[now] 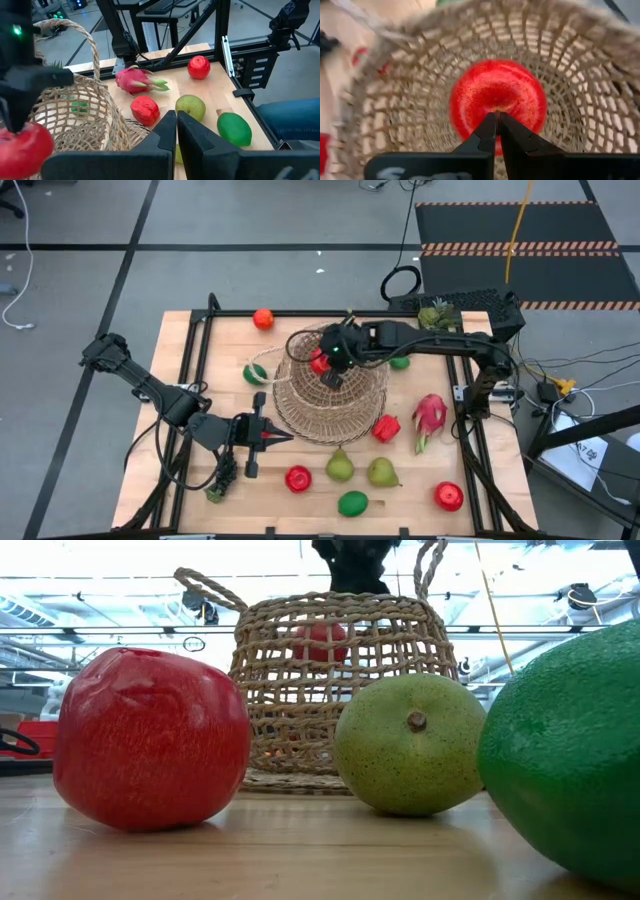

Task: Build produce basket
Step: Put the top right red apple into the basket, then put the top orange apple into the basket

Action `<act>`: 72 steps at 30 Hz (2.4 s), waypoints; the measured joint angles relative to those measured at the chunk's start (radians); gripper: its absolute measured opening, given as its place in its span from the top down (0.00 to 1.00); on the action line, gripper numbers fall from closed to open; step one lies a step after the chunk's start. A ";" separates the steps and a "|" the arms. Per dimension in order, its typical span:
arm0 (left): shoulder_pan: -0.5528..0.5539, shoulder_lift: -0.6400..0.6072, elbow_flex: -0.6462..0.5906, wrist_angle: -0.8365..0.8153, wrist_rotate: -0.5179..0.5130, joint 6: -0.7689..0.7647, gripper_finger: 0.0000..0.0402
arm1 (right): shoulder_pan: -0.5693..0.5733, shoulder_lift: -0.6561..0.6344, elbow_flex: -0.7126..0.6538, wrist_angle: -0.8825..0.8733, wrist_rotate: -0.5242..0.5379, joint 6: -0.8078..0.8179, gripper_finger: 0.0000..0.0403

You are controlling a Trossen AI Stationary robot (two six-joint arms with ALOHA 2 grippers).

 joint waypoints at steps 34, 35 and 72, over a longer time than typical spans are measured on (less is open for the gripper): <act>0.000 0.000 0.000 -0.002 0.000 -0.002 0.95 | -0.043 0.097 -0.083 0.031 -0.077 -0.015 0.90; 0.000 0.000 0.000 -0.003 0.000 -0.002 0.95 | -0.043 0.097 -0.083 0.036 -0.077 -0.015 0.88; -0.017 0.000 0.000 -0.062 0.000 -0.075 0.95 | 0.760 -0.461 -0.210 0.035 0.573 0.089 0.63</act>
